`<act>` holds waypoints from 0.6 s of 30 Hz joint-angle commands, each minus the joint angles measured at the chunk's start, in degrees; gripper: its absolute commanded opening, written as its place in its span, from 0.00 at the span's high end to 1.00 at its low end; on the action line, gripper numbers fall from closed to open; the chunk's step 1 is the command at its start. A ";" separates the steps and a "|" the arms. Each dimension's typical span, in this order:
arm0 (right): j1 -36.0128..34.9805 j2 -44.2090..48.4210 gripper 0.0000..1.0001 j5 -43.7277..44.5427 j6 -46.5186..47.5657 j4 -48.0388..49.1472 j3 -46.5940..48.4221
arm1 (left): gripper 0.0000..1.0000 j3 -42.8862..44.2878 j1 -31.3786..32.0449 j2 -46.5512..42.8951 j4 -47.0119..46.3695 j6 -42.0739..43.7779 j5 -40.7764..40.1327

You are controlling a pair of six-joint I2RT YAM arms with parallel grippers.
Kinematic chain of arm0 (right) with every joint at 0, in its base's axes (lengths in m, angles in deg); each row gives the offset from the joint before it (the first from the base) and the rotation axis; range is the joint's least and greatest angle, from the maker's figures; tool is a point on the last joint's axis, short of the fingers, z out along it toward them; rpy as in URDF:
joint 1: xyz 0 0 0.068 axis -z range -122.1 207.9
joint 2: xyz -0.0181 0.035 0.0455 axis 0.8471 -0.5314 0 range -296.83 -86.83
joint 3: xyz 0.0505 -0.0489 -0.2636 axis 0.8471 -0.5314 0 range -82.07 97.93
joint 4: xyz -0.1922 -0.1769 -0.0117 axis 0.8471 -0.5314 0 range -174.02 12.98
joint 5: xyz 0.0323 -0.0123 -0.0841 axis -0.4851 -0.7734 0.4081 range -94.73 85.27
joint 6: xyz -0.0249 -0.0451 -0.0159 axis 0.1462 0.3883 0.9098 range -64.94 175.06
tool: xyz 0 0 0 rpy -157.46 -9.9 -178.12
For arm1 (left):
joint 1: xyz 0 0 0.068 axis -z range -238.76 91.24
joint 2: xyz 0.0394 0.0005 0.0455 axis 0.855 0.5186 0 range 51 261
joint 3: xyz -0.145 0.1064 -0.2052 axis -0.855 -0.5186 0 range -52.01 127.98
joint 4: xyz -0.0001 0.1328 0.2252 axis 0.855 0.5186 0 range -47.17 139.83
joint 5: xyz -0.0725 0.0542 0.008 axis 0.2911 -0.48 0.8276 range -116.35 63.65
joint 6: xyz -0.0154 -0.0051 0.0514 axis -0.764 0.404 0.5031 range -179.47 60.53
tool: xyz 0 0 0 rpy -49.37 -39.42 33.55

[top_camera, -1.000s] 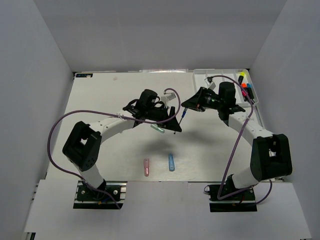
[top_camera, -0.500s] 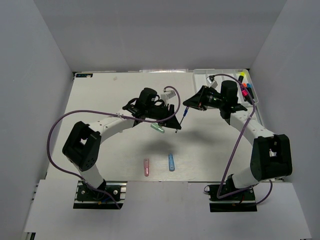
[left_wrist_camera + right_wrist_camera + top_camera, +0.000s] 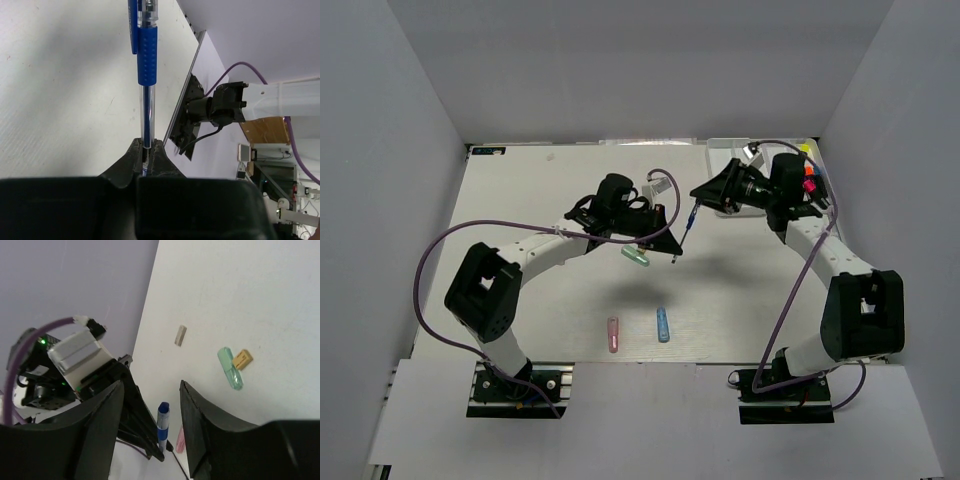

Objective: Sort the stationery into containers
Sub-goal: Pass the stationery from the right arm to the left, then pass the stationery from the left arm to the right

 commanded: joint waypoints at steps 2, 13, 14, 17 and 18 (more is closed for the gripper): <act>3.14 1.27 0.44 -1.42 -0.36 1.10 4.32 | 1.00 -0.03 -1.04 -2.33 -2.65 -3.15 1.09; 1.75 7.60 0.39 -5.11 -0.01 -0.04 -5.44 | 1.00 -4.78 -4.47 -4.00 -20.75 -19.76 -1.10; 1.39 7.69 0.39 -5.29 0.08 0.22 -5.62 | 1.00 -4.69 -4.47 -3.65 -21.11 -20.64 -1.19; -0.54 7.78 0.33 -4.59 0.52 0.05 -5.44 | 1.00 -4.16 -4.47 -2.86 -22.86 -21.88 -1.10; -1.24 7.69 0.32 -4.41 0.61 0.14 -5.36 | 1.00 -4.25 -4.47 -2.77 -23.74 -22.14 -1.10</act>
